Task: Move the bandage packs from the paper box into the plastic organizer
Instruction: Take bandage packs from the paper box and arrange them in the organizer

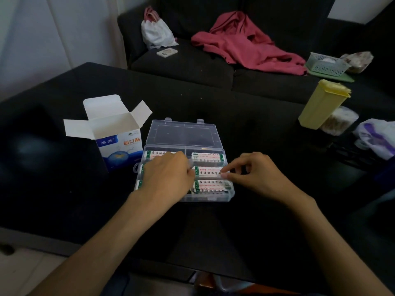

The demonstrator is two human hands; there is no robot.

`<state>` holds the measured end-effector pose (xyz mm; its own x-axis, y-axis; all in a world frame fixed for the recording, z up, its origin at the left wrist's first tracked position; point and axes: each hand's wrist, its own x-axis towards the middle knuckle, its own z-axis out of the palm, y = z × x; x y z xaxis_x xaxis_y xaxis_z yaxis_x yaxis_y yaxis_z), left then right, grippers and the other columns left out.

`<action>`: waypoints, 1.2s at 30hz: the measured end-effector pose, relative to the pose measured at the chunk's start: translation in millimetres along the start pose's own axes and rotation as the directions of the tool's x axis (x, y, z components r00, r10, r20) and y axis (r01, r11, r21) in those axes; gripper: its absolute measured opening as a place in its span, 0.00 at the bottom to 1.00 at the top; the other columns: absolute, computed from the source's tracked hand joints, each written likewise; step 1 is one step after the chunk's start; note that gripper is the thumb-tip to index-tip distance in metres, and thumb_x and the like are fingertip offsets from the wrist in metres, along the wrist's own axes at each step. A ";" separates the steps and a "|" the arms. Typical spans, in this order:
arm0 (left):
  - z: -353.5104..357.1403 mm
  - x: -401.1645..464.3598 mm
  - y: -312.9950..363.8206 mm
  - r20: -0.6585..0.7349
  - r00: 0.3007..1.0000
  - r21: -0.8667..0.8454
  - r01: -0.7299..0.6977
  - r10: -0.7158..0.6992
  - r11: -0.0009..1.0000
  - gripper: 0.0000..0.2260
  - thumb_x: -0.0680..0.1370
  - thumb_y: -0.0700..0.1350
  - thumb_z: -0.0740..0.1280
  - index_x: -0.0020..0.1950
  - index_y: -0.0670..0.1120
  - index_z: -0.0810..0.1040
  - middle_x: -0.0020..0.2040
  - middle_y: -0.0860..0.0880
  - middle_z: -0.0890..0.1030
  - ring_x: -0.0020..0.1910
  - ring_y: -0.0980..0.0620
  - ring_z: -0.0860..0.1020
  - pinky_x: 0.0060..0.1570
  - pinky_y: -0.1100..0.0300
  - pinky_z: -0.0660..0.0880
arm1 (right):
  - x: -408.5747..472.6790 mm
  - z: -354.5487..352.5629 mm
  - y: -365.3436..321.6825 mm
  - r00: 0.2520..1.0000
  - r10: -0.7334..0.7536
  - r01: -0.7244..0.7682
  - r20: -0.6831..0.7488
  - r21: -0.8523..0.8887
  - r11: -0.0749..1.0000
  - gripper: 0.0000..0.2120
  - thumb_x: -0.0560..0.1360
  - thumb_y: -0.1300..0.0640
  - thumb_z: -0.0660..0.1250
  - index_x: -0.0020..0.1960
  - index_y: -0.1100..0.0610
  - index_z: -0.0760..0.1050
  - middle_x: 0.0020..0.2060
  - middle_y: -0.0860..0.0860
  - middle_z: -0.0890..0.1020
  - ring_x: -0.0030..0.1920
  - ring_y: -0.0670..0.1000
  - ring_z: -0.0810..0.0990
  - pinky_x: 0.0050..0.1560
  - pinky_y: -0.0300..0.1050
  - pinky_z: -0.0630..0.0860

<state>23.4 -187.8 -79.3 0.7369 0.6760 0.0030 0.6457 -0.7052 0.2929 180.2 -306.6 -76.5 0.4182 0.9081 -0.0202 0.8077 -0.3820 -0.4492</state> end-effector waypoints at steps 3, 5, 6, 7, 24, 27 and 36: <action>-5.6 1.9 -1.4 0.003 0.999 -0.070 0.048 -0.047 0.996 0.08 0.79 0.53 0.64 0.48 0.54 0.82 0.43 0.55 0.82 0.37 0.59 0.75 0.30 0.66 0.65 | 0.0 -7.4 4.9 0.997 0.073 -0.071 -0.008 0.114 0.991 0.03 0.73 0.51 0.69 0.46 0.43 0.79 0.37 0.47 0.78 0.34 0.42 0.74 0.34 0.32 0.67; -7.7 2.0 -3.2 0.039 0.999 -0.094 0.031 -0.028 0.995 0.07 0.77 0.54 0.66 0.52 0.56 0.82 0.49 0.57 0.82 0.40 0.60 0.74 0.34 0.65 0.67 | -1.7 -10.9 9.4 0.993 0.108 -0.115 0.046 0.169 0.979 0.03 0.73 0.51 0.70 0.46 0.44 0.79 0.37 0.47 0.79 0.35 0.42 0.75 0.35 0.33 0.68; -8.5 1.3 -4.3 0.064 0.998 -0.098 0.009 -0.003 0.995 0.08 0.76 0.55 0.67 0.52 0.57 0.82 0.49 0.58 0.81 0.41 0.60 0.74 0.38 0.64 0.70 | -2.7 -10.8 10.7 0.992 0.093 -0.105 0.084 0.152 0.983 0.05 0.72 0.50 0.71 0.48 0.44 0.80 0.39 0.47 0.78 0.37 0.43 0.75 0.36 0.33 0.68; -9.1 0.1 -5.0 0.089 0.996 -0.096 -0.022 0.031 0.995 0.08 0.76 0.55 0.67 0.53 0.57 0.82 0.47 0.58 0.80 0.41 0.60 0.73 0.41 0.62 0.71 | -3.6 -9.1 10.6 0.990 0.066 -0.081 0.128 0.111 0.990 0.08 0.71 0.49 0.71 0.50 0.44 0.79 0.41 0.46 0.77 0.40 0.43 0.74 0.39 0.34 0.69; -0.3 8.8 -6.2 0.091 0.979 -0.034 -0.181 0.184 0.983 0.09 0.74 0.53 0.70 0.53 0.58 0.82 0.58 0.56 0.79 0.56 0.56 0.75 0.54 0.56 0.75 | 4.2 10.7 1.0 0.992 -0.118 0.125 0.045 -0.245 0.961 0.12 0.72 0.41 0.67 0.53 0.41 0.79 0.45 0.42 0.74 0.48 0.43 0.68 0.49 0.42 0.66; 1.2 8.4 -6.2 0.077 0.977 -0.037 -0.194 0.196 0.980 0.08 0.75 0.53 0.69 0.54 0.58 0.82 0.57 0.56 0.79 0.54 0.57 0.76 0.51 0.58 0.75 | 2.8 11.0 0.0 0.989 -0.136 0.144 0.050 -0.274 0.951 0.11 0.72 0.42 0.68 0.54 0.42 0.79 0.45 0.42 0.74 0.48 0.42 0.68 0.50 0.42 0.65; -7.4 4.7 -13.2 0.161 0.967 -0.065 -0.191 0.199 0.979 0.12 0.73 0.58 0.70 0.54 0.59 0.81 0.49 0.58 0.76 0.46 0.61 0.71 0.43 0.64 0.71 | 0.1 2.2 -4.7 0.970 -0.203 0.237 0.130 -0.344 0.909 0.09 0.73 0.42 0.66 0.52 0.40 0.78 0.42 0.37 0.68 0.47 0.41 0.65 0.47 0.40 0.61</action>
<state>16.9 -173.8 -76.0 0.8732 0.4785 -0.0925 0.4785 -0.8058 0.3489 175.5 -304.3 -76.3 0.1875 0.9812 -0.0448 0.9759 -0.1913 -0.1055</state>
